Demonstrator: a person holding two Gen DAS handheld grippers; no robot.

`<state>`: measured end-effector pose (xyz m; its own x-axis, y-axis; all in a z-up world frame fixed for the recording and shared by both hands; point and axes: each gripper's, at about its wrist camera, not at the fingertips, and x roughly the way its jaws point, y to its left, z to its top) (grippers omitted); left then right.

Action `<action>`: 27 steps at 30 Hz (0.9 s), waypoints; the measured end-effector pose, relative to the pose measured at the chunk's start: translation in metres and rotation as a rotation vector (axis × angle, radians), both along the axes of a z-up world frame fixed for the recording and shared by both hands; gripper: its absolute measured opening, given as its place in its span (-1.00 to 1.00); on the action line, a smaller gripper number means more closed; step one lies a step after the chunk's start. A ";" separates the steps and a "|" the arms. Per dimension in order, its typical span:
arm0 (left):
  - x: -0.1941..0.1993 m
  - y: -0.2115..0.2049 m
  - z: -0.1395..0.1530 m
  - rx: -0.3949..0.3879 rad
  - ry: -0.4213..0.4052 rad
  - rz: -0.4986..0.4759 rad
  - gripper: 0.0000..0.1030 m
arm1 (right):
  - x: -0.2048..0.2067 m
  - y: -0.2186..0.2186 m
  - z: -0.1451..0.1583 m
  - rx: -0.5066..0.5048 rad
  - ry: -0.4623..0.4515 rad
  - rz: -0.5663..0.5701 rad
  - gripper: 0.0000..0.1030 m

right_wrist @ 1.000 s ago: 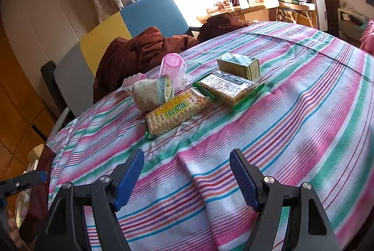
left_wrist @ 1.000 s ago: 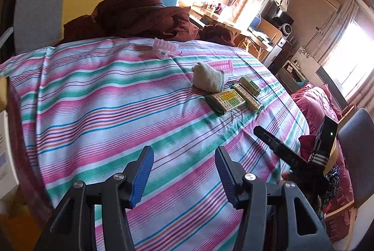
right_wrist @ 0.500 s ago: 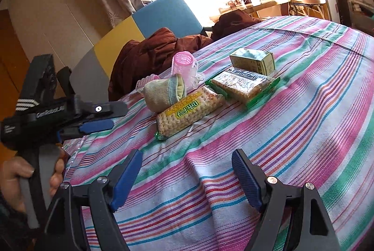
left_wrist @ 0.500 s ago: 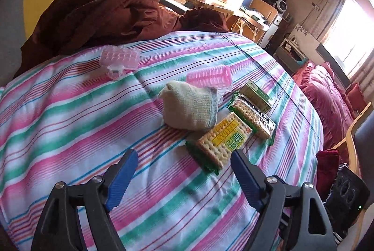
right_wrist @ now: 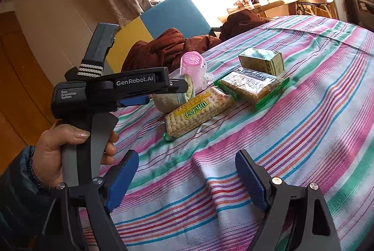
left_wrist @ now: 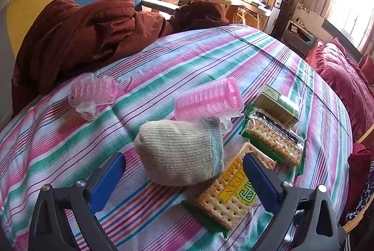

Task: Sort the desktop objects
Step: 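Grasp the beige knit sock with the left tool, then grasp the pink hair roller with the right tool while the left tool holds the sock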

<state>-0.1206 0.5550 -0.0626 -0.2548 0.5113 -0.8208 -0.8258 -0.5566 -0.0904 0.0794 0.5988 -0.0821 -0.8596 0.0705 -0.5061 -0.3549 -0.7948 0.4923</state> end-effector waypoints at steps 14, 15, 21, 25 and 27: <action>-0.013 -0.056 -0.012 0.081 -0.160 0.115 0.26 | -0.003 0.000 0.001 0.012 -0.021 0.002 0.68; -0.010 -0.065 -0.012 0.088 -0.162 0.120 0.25 | -0.003 -0.001 0.001 0.013 -0.023 0.003 0.68; 0.021 -0.126 -0.009 0.115 -0.157 0.130 0.25 | -0.005 -0.003 0.001 0.022 -0.041 0.003 0.68; 0.046 -0.168 -0.009 0.121 -0.155 0.130 0.25 | -0.006 -0.003 0.002 0.027 -0.050 0.003 0.69; 0.057 -0.190 -0.011 0.122 -0.161 0.137 0.25 | -0.006 -0.004 0.002 0.031 -0.058 0.003 0.69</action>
<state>-0.0637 0.3650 -0.0734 -0.1995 0.5791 -0.7905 -0.7132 -0.6390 -0.2881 0.0730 0.5950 -0.0802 -0.8294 0.0845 -0.5522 -0.3796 -0.8104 0.4462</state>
